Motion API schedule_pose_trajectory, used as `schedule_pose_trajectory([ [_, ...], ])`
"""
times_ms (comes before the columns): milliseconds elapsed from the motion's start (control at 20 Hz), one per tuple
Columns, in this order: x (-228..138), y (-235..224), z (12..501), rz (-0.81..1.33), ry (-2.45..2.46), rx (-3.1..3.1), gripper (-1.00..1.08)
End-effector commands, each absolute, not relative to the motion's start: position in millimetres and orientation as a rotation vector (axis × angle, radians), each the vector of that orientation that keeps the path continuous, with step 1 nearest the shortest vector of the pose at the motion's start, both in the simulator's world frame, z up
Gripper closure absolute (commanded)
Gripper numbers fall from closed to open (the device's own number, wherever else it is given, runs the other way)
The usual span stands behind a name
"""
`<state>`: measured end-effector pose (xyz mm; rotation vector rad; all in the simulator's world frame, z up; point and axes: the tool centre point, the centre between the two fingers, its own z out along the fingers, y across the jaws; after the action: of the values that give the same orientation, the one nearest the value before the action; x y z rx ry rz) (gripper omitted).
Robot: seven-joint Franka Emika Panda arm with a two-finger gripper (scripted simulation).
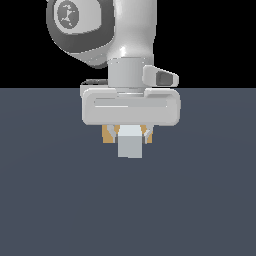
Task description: Insert the peg into the horizontal hole in a box.
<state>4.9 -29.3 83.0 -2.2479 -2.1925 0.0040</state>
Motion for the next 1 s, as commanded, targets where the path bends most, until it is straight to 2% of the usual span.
schedule_pose_trajectory([
  [0, 9, -27, 88, 0.0, -2.216, -2.227, 1.08],
  [950, 9, -16, 88, 0.001, -2.221, -2.222, 1.08],
])
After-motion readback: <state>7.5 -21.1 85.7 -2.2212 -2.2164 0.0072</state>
